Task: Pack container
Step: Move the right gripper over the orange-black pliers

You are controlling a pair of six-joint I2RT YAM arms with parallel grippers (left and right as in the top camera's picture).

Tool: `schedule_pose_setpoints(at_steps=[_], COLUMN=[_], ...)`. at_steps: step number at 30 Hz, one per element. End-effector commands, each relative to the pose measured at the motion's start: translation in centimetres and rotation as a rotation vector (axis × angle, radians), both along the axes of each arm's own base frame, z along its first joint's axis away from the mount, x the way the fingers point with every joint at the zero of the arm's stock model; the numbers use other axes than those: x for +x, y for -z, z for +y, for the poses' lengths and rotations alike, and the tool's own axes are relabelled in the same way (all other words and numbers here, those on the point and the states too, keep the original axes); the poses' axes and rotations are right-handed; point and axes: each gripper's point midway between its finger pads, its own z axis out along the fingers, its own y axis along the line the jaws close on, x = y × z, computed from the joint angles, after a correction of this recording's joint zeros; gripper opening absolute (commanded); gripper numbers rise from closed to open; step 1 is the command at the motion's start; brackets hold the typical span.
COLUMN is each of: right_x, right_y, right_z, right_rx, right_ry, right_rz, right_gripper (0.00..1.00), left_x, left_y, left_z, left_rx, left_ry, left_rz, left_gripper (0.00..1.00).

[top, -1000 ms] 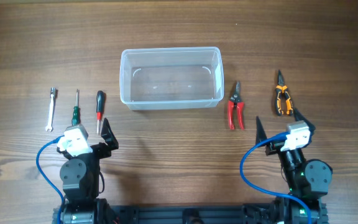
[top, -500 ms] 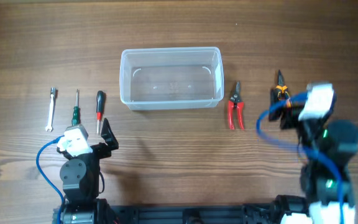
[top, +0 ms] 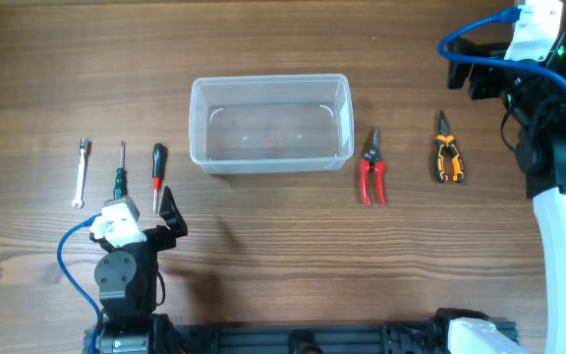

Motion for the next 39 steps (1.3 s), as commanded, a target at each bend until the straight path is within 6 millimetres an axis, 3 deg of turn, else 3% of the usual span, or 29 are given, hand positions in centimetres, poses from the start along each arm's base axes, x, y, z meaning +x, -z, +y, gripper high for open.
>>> schedule_pose_setpoints(at_steps=[1,6,11,14,18,24,33,37,38,39], right_x=[0.1,0.2,0.4,0.1,-0.7,-2.2,-2.2,-3.2,-3.7,-4.5], right_y=[-1.3,-0.3,3.9,6.3,9.0,10.1,10.1,13.3,14.7,17.5], right_z=[0.3,0.3,0.2,-0.8,-3.6,-6.3,-6.4,-7.1,-7.5,-8.2], right_rx=[0.022,0.025,0.042,0.079,0.148,0.148,0.11,0.018,-0.008,-0.046], right_ry=[-0.015,-0.015,-0.011,0.027,0.128,0.181,0.149,0.132,0.137,0.144], right_rz=[-0.026,0.009,0.156,0.248,0.355,0.413,0.407,0.536,0.593,0.708], right_gripper=[1.0,1.0,1.0,1.0,1.0,1.0,1.0,1.0,1.0,1.0], left_x=[0.0,0.0,0.0,0.0,0.0,0.0,0.0,0.0,0.0,0.0], left_y=[-0.1,-0.1,-0.1,-0.1,-0.1,-0.1,-0.1,-0.1,-0.1,-0.1], left_z=[0.1,0.1,0.1,0.1,0.1,0.1,0.1,0.1,0.1,0.1], left_rx=[-0.005,-0.005,-0.005,-0.005,-0.005,-0.005,-0.005,-0.005,-0.005,-0.005], left_ry=[-0.007,-0.007,-0.007,-0.007,-0.007,-0.007,-0.007,-0.007,-0.007,-0.007], left_rz=[-0.004,-0.004,-0.004,-0.004,-0.004,-0.004,-0.004,-0.004,-0.004,-0.004], left_gripper=[1.0,1.0,1.0,1.0,1.0,1.0,1.0,1.0,1.0,1.0])
